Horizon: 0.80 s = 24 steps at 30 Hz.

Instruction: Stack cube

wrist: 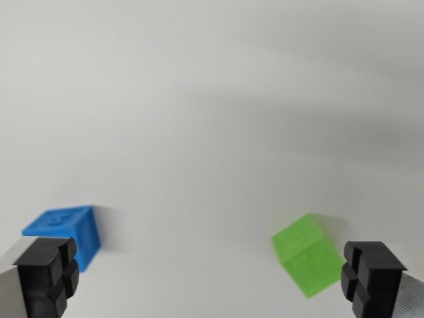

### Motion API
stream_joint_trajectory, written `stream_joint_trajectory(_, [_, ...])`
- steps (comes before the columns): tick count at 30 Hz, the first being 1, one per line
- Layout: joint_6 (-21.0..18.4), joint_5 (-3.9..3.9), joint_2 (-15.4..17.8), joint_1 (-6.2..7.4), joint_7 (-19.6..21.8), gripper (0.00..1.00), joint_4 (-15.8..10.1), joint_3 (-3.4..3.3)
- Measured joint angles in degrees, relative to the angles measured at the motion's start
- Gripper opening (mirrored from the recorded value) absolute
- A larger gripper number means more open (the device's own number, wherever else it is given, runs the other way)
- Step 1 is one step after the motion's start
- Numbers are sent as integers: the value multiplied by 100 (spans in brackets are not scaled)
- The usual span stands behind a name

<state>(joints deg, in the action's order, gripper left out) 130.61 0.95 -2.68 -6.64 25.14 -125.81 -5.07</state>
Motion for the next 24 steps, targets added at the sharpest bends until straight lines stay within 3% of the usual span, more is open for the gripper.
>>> stream_joint_trajectory(24, [905, 87, -189, -380, -2002, 100, -817, -211])
